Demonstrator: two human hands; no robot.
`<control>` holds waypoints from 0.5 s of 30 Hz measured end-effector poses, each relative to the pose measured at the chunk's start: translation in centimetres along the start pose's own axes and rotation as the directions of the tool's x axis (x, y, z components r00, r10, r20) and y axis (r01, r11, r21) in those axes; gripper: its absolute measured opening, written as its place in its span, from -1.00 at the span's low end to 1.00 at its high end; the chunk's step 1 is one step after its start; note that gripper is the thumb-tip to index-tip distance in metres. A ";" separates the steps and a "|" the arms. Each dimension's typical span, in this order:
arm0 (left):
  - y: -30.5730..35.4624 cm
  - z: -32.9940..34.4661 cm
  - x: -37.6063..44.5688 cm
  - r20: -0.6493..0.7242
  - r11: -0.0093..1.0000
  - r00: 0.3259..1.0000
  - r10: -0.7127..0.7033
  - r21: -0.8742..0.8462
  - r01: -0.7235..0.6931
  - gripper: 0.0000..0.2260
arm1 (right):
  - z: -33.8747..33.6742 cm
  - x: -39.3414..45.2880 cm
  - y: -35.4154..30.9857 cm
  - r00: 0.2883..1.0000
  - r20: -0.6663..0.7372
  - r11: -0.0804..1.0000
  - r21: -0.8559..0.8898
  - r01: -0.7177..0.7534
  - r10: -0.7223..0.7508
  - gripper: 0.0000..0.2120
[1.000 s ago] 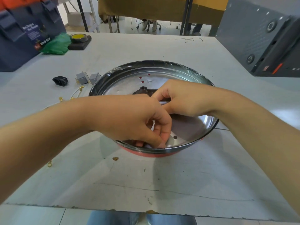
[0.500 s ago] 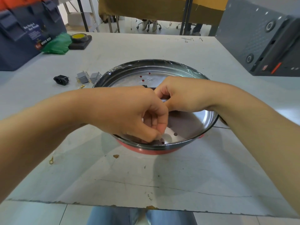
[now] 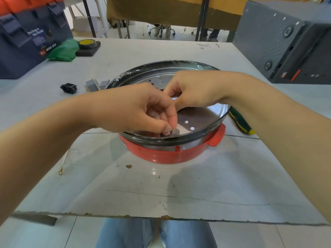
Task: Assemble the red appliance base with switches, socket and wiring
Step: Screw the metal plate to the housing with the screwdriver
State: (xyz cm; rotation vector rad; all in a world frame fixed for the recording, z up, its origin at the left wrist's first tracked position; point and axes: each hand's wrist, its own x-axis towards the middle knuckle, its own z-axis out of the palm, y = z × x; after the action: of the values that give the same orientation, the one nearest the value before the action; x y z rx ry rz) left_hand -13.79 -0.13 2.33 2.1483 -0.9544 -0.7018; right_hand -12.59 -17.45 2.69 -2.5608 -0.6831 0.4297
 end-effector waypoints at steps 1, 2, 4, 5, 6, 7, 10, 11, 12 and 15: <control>0.0 0.0 0.0 0.002 1.000 1.000 -0.002 0.002 0.002 -0.91 | 0.0 0.0 0.0 1.000 -0.003 1.000 -0.009 0.000 0.000 -0.91; 0.0 0.1 0.1 0.004 1.000 1.000 -0.005 0.001 0.005 -0.91 | 0.1 0.1 0.1 1.000 -0.004 1.000 -0.015 0.001 -0.001 -0.90; 0.0 0.3 0.1 0.004 1.000 1.000 -0.012 -0.008 0.012 -0.92 | 0.3 0.0 0.2 1.000 -0.002 1.000 -0.010 0.007 -0.007 -0.89; 0.0 0.3 0.1 0.005 1.000 1.000 -0.016 -0.010 0.016 -0.93 | 0.4 0.0 0.2 1.000 -0.005 1.000 -0.005 0.011 -0.011 -0.88; 0.0 0.4 0.1 0.006 1.000 1.000 -0.018 -0.008 0.018 -0.93 | 0.6 -0.1 0.3 1.000 -0.008 1.000 0.000 0.016 -0.016 -0.88; 0.0 0.4 0.1 0.007 1.000 1.000 -0.017 -0.003 0.017 -0.94 | 0.7 -0.2 0.3 1.000 -0.011 1.000 0.007 0.021 -0.021 -0.88; 0.0 0.4 0.1 0.013 1.000 1.000 -0.007 0.016 0.007 -0.96 | 1.0 -0.3 0.5 0.999 -0.033 0.999 0.026 0.032 -0.031 -0.87; 0.0 0.4 0.1 0.013 1.000 1.000 -0.003 0.022 0.003 -0.96 | 1.1 -0.4 0.5 0.999 -0.041 0.999 0.020 0.031 -0.030 -0.84; 0.0 0.5 0.1 0.013 1.000 1.000 0.001 0.028 -0.001 -0.96 | 1.3 -0.4 0.6 0.998 -0.049 1.000 0.013 0.026 -0.026 -0.80; -0.2 0.7 0.2 0.018 0.998 1.000 0.020 0.051 -0.021 -0.97 | 1.6 -0.7 0.6 0.997 -0.073 1.000 0.017 0.014 -0.013 -0.77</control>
State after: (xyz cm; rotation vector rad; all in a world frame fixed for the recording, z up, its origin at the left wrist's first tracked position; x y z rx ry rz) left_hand -14.11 -0.42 1.74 2.1766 -1.0122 -0.6944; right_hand -13.54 -17.70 1.19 -2.5402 -0.6666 0.3348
